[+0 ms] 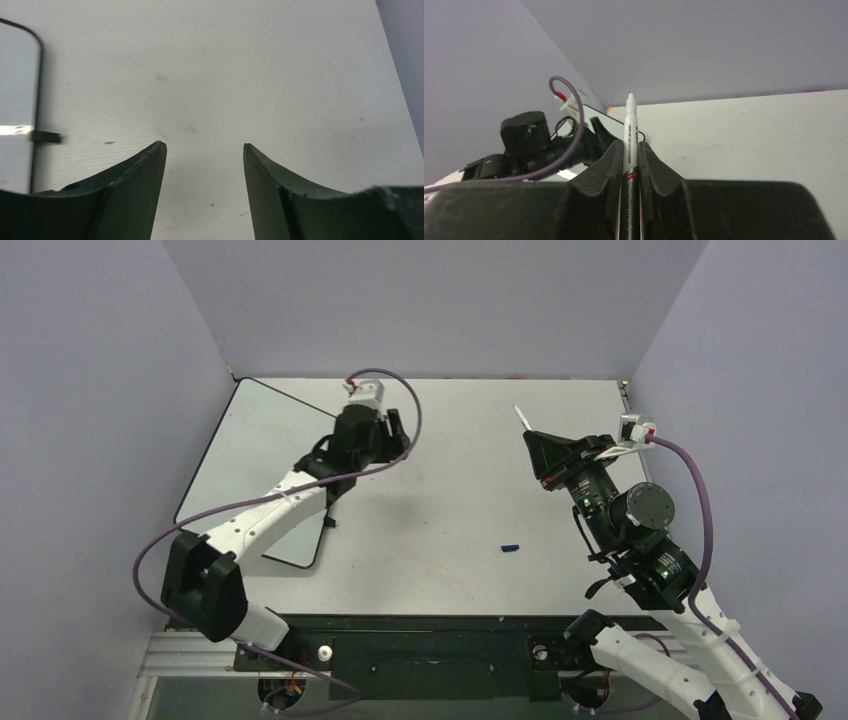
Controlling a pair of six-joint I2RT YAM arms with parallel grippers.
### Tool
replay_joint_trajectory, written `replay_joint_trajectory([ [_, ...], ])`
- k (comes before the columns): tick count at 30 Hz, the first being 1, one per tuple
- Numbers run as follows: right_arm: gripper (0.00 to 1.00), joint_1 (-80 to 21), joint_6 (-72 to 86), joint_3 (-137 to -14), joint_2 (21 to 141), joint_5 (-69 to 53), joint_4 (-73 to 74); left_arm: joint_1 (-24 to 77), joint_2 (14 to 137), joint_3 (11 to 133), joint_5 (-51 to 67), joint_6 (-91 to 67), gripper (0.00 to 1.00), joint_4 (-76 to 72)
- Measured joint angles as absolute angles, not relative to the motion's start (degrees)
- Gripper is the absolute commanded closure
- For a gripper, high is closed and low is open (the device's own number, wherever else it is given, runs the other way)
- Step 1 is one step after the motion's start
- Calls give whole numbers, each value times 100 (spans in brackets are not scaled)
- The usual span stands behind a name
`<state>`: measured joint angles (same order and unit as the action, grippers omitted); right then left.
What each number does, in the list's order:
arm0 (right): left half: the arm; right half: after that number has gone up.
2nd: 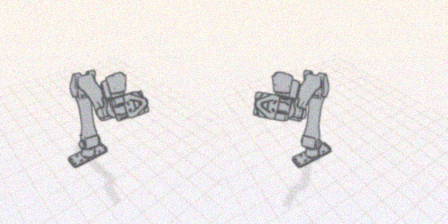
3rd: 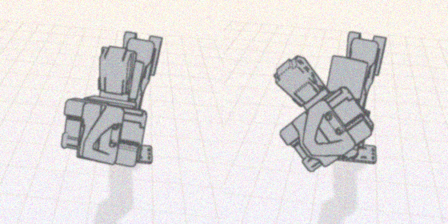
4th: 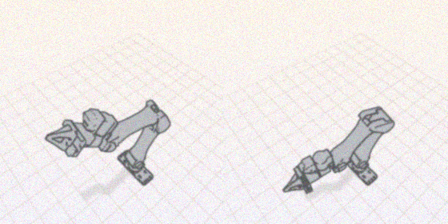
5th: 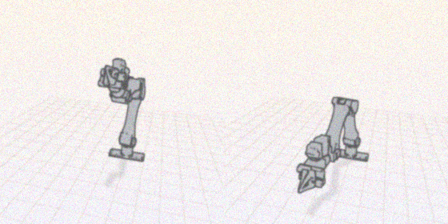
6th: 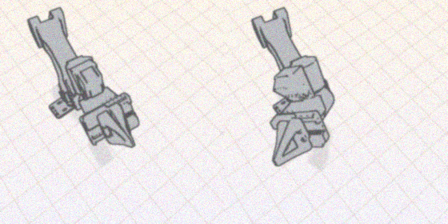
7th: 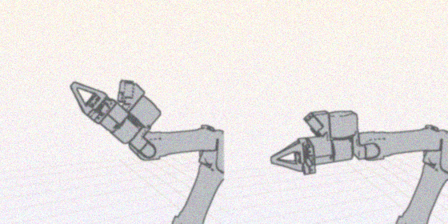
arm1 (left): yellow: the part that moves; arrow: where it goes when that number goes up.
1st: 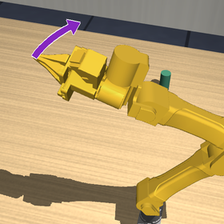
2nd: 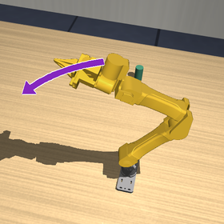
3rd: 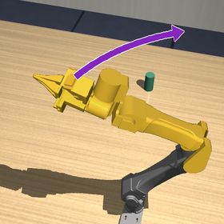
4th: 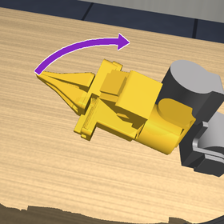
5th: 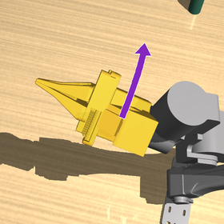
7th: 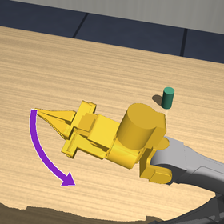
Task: Write a sentence on the whiteboard
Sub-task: Move the whiteboard to the center of the board.
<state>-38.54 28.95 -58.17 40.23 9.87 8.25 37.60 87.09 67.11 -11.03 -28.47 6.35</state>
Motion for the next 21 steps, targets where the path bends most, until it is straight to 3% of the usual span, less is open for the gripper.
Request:
replay_joint_trajectory([
  [6,100,-3854,2904,-5817,4045,982,845,1973,7826,6718,-978,-2650,45,1525],
  [13,100,-3854,2919,-5817,4034,967,991,242,7631,7000,-766,-2652,44,2429],
  [21,100,-3830,2919,-5817,3981,961,1175,-963,7636,7583,-683,-2766,26,2967],
])
